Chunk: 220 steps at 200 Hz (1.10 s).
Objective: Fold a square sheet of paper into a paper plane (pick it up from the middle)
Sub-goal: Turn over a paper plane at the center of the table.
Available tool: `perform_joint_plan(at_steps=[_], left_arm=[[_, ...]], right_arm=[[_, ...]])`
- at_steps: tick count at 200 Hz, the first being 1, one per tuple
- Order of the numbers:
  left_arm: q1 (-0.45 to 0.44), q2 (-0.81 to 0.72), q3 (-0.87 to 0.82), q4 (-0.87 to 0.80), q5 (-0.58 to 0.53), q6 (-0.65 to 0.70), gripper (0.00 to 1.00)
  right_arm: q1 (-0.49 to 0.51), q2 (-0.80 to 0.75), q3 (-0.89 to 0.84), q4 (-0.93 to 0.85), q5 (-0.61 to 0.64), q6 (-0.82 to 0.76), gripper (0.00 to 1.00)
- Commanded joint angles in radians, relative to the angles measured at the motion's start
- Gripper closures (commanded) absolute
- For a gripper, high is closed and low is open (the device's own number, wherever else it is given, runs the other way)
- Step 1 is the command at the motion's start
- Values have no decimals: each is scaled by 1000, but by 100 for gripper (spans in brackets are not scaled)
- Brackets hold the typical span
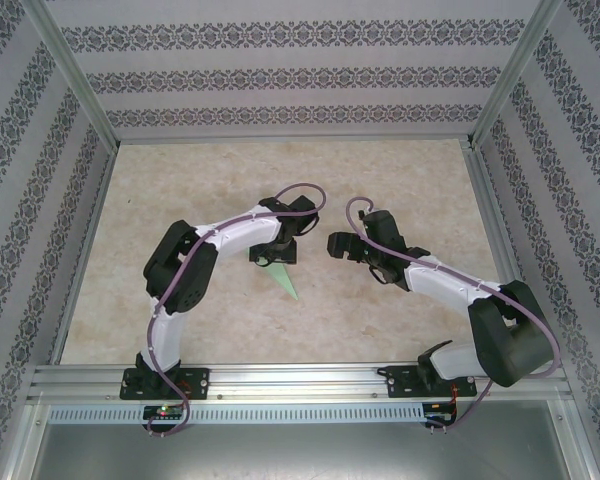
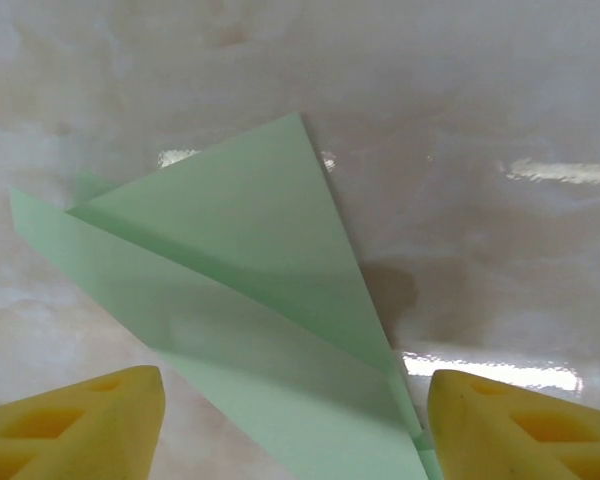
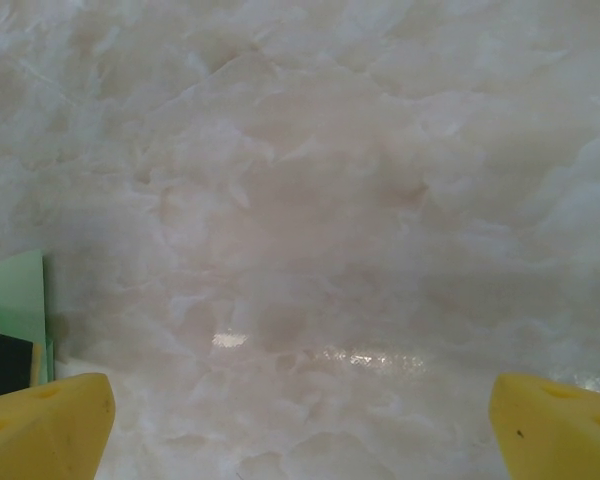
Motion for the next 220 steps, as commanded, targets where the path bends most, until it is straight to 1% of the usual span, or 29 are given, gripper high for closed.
perform_joint_plan(at_steps=[1,38,93,129,147,159,179,205,220], left_arm=[[-12,10,43,-70,-26,15,33],[-12,-9,41,-79,-33,1,48],[-12,-30,11,-66,-14,-14,64],[-14,-58,-11,-56,-12,-31,81],[-14,-72,-18,-56,-15,-36,92],[-14,-86,-17,-56,-22,-35,96],[-14,-116,-3,-54,-26,-21,100],[-14,-179,16,-18,-12,12,100],[-14,-224,10,39,22,43,100]], right_arm=[[-13,1,-2,3,23,6,4],[-20,13,2,-1,17,13,4],[-25,17,6,-9,19,18,5],[-26,25,11,-13,18,20,5],[-26,28,12,-15,17,19,6],[-27,29,13,-16,17,20,6],[-30,25,11,-15,20,23,6],[-47,9,-3,-3,12,36,6],[-67,-16,-21,14,6,49,6]])
